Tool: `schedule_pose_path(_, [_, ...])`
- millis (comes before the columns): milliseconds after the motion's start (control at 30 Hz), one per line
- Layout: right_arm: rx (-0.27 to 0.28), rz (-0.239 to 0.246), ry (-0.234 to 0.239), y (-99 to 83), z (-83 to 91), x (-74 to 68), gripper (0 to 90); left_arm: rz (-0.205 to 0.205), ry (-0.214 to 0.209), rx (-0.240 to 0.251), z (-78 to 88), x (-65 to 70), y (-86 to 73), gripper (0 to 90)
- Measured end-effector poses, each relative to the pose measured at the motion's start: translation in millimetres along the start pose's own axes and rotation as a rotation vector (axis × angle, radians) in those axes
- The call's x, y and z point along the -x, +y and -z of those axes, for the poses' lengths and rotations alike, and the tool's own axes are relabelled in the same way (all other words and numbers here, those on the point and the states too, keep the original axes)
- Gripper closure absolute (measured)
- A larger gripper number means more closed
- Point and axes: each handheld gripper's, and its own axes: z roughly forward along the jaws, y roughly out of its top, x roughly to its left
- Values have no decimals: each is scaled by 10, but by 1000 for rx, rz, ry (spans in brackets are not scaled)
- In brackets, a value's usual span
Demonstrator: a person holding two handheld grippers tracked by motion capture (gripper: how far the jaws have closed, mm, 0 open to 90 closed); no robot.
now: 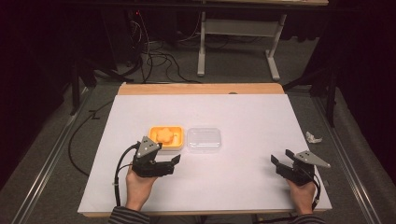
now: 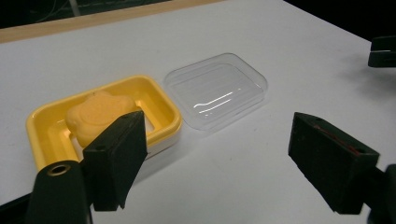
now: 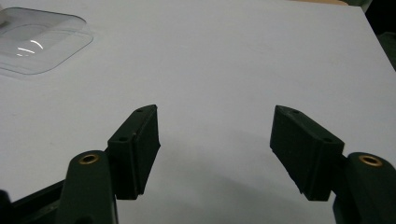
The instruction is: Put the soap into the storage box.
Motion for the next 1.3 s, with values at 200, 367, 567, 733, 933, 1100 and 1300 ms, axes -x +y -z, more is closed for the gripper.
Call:
schedule_pose_path(200, [-3, 3, -4, 2, -4, -1, 333, 4, -18, -7, -29, 36, -43, 199])
schedule_pose_path(367, [-4, 4, -3, 1, -3, -3, 333, 9, -25, -4, -52, 66, -77, 201])
schedule_pose_path(567, [-6, 10, -1, 3, -7, -2, 332, -9, -17, -39, -121, 94, -141, 201])
schedule_pose_path(733, [-8, 11, -2, 4, -9, -3, 333, -15, -19, -45, -166, 112, -175, 201])
schedule_pose_path(933, [-13, 10, -3, 4, -12, -12, 333, -14, -16, -57, -228, 119, -229, 202])
schedule_pose_path(1100, [-19, 18, -4, 8, -19, -13, 333, -17, -11, -74, -277, 110, -269, 203])
schedule_pose_path(1300, [-17, 16, -10, 6, -16, -18, 331, -30, -3, -76, -332, 121, -288, 203])
